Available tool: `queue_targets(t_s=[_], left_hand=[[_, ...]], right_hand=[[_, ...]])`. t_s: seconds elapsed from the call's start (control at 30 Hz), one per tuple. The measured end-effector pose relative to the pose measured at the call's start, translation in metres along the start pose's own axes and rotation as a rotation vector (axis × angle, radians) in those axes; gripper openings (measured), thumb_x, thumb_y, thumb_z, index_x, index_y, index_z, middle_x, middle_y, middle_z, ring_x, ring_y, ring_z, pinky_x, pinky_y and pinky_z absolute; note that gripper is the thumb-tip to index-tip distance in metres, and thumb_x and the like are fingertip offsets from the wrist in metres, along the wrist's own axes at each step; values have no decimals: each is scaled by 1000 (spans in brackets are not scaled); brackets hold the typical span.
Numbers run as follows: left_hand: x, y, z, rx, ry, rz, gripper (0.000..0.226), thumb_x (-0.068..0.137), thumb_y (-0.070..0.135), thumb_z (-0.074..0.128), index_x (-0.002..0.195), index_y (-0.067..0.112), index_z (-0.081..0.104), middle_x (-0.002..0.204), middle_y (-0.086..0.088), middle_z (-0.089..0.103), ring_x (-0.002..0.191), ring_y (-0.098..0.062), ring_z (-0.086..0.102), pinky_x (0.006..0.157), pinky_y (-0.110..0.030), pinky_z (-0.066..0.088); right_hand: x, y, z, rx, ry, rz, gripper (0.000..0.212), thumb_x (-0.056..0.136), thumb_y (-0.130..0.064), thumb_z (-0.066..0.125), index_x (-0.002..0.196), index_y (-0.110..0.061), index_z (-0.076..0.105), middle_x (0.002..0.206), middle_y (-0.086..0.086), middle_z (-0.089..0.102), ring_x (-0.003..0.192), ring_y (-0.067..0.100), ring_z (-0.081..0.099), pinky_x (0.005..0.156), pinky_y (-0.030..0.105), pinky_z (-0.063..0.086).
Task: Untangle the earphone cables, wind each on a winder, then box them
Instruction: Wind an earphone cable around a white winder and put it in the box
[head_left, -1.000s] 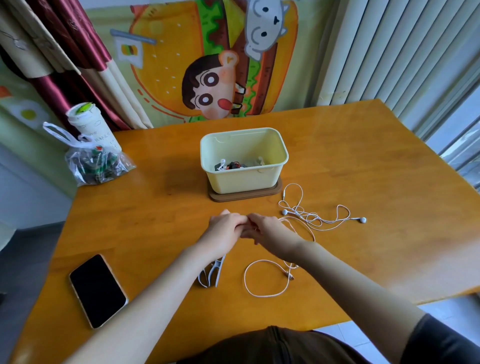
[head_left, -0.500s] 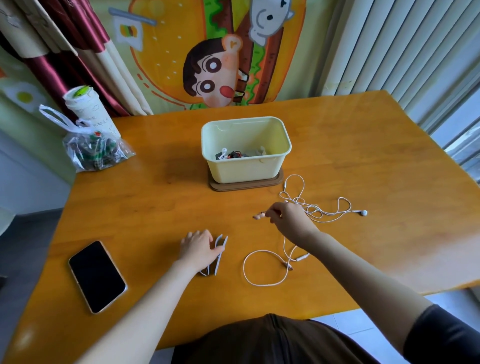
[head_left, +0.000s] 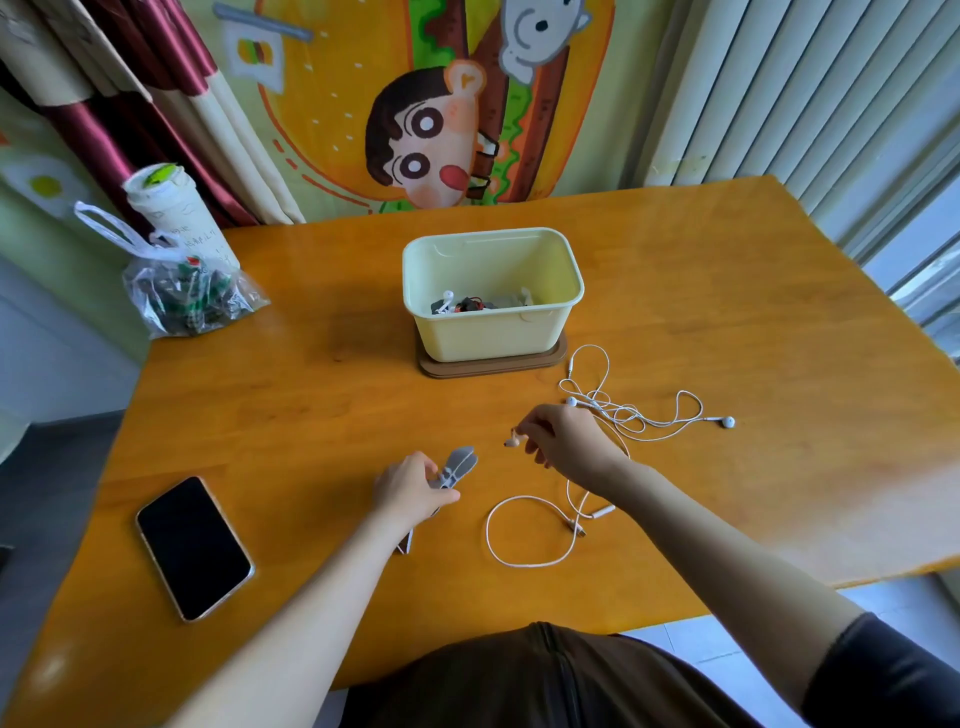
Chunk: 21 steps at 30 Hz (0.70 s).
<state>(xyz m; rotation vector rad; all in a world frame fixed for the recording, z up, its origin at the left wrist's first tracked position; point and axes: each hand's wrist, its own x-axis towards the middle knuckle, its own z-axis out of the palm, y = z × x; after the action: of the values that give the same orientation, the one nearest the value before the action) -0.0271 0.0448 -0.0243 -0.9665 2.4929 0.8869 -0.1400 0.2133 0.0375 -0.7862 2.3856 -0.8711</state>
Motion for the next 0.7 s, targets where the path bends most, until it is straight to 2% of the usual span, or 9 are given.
queue_targets(t_s=[0.07, 0.1, 0.17, 0.23, 0.3, 0.37, 0.43, 0.53, 0.7], left_hand=[[-1, 12, -5, -80, -5, 34, 21, 84, 35, 67, 87, 16, 58, 83, 5, 55, 90, -22, 58, 63, -25, 39], [-4, 20, -7, -104, -4, 53, 22, 87, 34, 64, 77, 17, 55, 73, 6, 52, 81, -22, 55, 55, -23, 33], [-8, 35, -11, -143, 5, 100, 24, 89, 31, 60, 74, 14, 52, 67, 5, 47, 72, -18, 48, 48, -21, 26], [-11, 48, -13, -236, 5, 123, 17, 89, 27, 61, 81, 14, 55, 74, 0, 55, 73, -21, 50, 52, -23, 34], [-13, 55, -13, -425, -14, 123, 10, 85, 23, 64, 82, 17, 58, 85, -7, 67, 78, -26, 58, 67, -34, 48], [-17, 58, -14, -537, -33, 115, 4, 84, 18, 65, 86, 16, 62, 92, -11, 71, 77, -23, 60, 79, -40, 51], [-21, 59, -15, -626, -70, 116, 6, 86, 14, 64, 92, 15, 64, 95, -11, 71, 76, -18, 59, 75, -36, 50], [-30, 65, -19, -760, -157, 119, 8, 90, 17, 60, 94, 22, 65, 93, -2, 69, 77, -12, 57, 64, -20, 42], [-38, 72, -24, -838, -175, 113, 13, 95, 26, 54, 97, 25, 68, 92, 8, 70, 82, -10, 58, 73, -27, 39]], right_hand=[[-1, -13, -2, 68, 58, -68, 20, 98, -13, 45, 102, -2, 61, 78, 4, 62, 59, 5, 55, 54, 10, 45], [-1, -21, -3, 96, 94, -110, 19, 99, -13, 44, 101, -2, 60, 78, 3, 62, 60, 5, 56, 57, 13, 47], [-2, -32, -1, 138, 126, -163, 18, 99, -12, 43, 101, -4, 59, 78, 0, 61, 62, 6, 57, 61, 16, 48], [-3, -34, 5, 125, 101, -165, 17, 99, -12, 44, 101, -4, 59, 82, 1, 63, 65, 9, 58, 61, 18, 48], [-5, -29, 12, 88, 83, -131, 17, 98, -13, 46, 102, -4, 59, 89, 7, 66, 68, 10, 57, 60, 14, 46], [-7, -24, 16, 85, 111, -95, 17, 98, -14, 46, 104, -4, 59, 92, 7, 66, 71, 10, 58, 58, 10, 44], [-9, -22, 15, 87, 144, -93, 17, 98, -15, 46, 103, -3, 58, 89, 5, 64, 71, 11, 57, 56, 9, 43], [-12, -21, 12, 82, 194, -103, 18, 97, -21, 48, 98, -6, 58, 83, 3, 62, 71, 16, 59, 58, 15, 43], [-11, -19, 6, 87, 304, -127, 14, 93, -18, 56, 95, -7, 64, 83, 0, 64, 74, 16, 60, 66, 22, 48]])
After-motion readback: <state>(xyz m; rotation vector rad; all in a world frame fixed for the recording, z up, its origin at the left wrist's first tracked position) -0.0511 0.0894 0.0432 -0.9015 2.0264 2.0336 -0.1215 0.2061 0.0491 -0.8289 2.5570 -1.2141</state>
